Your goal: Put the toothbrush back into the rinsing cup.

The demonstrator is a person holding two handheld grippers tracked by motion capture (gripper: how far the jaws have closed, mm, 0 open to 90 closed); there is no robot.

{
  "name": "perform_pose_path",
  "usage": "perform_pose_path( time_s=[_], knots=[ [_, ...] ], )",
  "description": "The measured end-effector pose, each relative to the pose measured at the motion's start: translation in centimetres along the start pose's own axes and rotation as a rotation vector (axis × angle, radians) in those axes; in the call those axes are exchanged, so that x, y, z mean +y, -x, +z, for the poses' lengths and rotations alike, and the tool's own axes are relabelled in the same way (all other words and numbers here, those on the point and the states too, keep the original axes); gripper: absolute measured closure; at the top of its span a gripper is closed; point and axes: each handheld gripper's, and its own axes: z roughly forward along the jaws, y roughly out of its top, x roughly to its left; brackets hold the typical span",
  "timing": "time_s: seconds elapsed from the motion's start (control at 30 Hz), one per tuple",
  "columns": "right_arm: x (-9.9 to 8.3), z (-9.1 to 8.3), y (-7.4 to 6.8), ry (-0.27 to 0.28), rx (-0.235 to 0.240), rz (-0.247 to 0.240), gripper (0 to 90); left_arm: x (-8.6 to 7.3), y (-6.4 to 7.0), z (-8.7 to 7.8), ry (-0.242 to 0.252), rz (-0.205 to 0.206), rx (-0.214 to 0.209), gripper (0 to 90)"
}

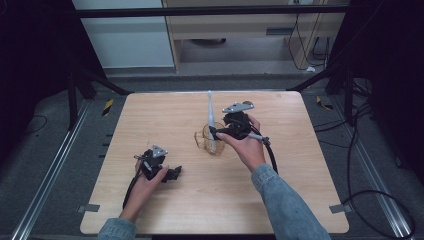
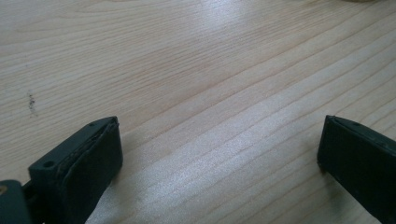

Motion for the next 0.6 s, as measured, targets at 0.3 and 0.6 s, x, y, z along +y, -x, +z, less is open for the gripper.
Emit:
perform_pose_path(
  time_s=[0.3,0.6],
  knots=[
    [0.0,-1.2,0.6,0.015,-0.015,-0.010,10.0,0.0,0.0,0.0,0.000,0.000,0.000,0.0],
    [-0.1,-3.1,1.8,0.026,-0.068,-0.035,9.6,0.0,0.0,0.0,0.000,0.000,0.000,0.0]
  ],
)
